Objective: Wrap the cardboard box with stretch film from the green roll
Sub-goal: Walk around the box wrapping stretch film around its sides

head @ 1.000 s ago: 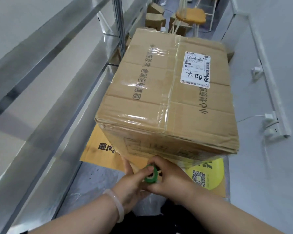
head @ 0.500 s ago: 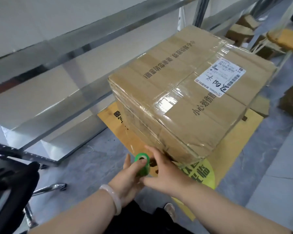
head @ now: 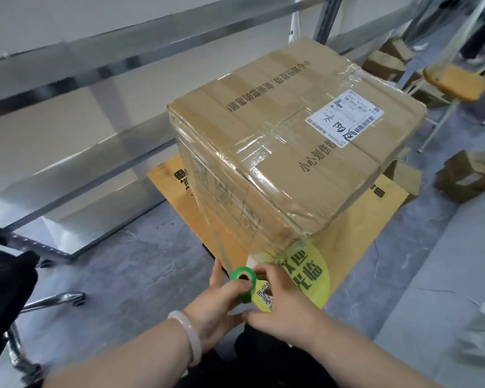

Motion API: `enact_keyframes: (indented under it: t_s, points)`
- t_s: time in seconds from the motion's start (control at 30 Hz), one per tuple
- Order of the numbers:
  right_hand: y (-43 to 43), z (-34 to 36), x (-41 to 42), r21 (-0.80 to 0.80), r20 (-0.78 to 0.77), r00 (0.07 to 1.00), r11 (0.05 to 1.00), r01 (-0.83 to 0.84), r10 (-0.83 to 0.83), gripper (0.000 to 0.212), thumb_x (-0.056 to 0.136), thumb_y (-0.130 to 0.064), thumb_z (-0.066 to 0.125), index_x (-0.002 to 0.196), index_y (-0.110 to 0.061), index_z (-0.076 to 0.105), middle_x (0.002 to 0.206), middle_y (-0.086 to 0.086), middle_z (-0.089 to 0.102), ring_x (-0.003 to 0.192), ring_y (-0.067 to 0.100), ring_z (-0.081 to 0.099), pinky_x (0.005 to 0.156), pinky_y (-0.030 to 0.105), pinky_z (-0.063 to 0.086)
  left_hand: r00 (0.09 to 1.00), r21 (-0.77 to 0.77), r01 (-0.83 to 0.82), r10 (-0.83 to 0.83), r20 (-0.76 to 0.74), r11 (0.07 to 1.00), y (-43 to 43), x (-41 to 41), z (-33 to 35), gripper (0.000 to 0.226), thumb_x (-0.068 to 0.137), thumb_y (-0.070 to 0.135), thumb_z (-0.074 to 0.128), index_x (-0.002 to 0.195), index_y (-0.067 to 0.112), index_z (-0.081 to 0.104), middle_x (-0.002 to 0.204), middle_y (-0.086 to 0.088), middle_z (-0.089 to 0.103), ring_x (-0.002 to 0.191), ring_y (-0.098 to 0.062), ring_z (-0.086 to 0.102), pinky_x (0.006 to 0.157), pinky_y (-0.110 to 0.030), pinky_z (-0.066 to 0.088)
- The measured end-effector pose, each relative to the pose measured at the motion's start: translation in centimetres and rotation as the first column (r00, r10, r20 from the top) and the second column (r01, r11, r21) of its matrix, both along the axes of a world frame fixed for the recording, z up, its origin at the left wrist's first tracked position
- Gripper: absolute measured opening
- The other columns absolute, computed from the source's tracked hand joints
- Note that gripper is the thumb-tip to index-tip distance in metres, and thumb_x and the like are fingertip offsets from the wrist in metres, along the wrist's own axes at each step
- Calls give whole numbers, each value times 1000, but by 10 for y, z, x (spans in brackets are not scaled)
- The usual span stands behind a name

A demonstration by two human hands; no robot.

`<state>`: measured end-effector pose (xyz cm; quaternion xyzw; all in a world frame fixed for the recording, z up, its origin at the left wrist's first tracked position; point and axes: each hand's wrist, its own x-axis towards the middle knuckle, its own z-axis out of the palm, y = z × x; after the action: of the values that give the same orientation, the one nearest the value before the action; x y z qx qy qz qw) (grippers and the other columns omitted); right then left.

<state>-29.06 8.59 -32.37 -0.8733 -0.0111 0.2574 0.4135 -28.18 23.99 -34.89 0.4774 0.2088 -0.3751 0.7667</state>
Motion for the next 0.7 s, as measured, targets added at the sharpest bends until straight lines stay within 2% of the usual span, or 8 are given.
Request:
enact_keyframes:
  t_s: [0.1,0.17,0.27,0.4,0.47,0.53,0.6,0.7]
  points:
    - [-16,0,1,32,-68,995,997,-72,74,64,73,-39,73,119,-41,28,123,-18,51,111,1,52,96,25,44,998,24,-20,22,-65,1000,-9,-5,4,83,92,9,63,149,51,20,119,-1,69,106,-18,67,73,-38,57]
    - [-30,2,6,59,-43,988,987,-148,150,71,74,-39,72,127,-46,25,126,-21,52,115,-4,51,100,24,42,999,55,-18,20,-43,998,-17,-3,5,99,76,16,77,149,51,20,119,-4,73,108,-22,68,86,-41,55]
    - [-55,1,14,24,-10,957,957,-291,291,77,71,-47,69,133,-57,25,133,-22,43,121,-6,44,104,19,37,999,93,-33,36,-34,995,-38,-4,7,136,51,27,82,153,54,-3,139,-8,60,122,-27,62,110,-48,44]
    - [-91,-2,30,33,-31,929,929,-368,369,67,69,-45,71,127,-44,38,127,-18,44,116,-1,46,99,19,39,989,100,-138,143,-41,985,-77,-8,10,144,46,25,82,153,50,-12,139,-9,59,117,-26,64,101,-44,50]
    - [-107,-1,41,78,-94,915,919,-387,393,60,69,-44,72,119,-48,37,123,-22,49,114,-2,49,99,23,42,974,91,-214,219,-55,973,-98,-7,12,143,48,21,82,153,50,-11,136,-11,61,118,-28,63,96,-44,50]
    - [-119,1,52,119,-113,902,907,-404,416,55,68,-43,72,110,-53,38,116,-24,56,110,-6,54,98,27,45,938,66,-329,334,-92,942,-116,-7,12,139,51,15,80,154,51,-7,138,-13,59,123,-31,59,101,-48,47]
    - [-130,5,61,115,-92,887,890,-441,452,60,67,-44,73,115,-56,39,116,-22,58,110,-5,54,98,30,46,910,28,-398,399,-115,917,-131,-8,11,139,50,14,81,154,53,-1,140,-14,58,127,-33,57,104,-49,46]
    - [-143,11,70,91,-55,833,834,-545,551,64,74,-38,74,128,-51,42,123,-24,49,114,-5,48,98,18,41,896,9,-432,430,-115,902,-145,-11,9,130,51,13,82,154,54,12,139,-13,61,118,-33,63,101,-48,48]
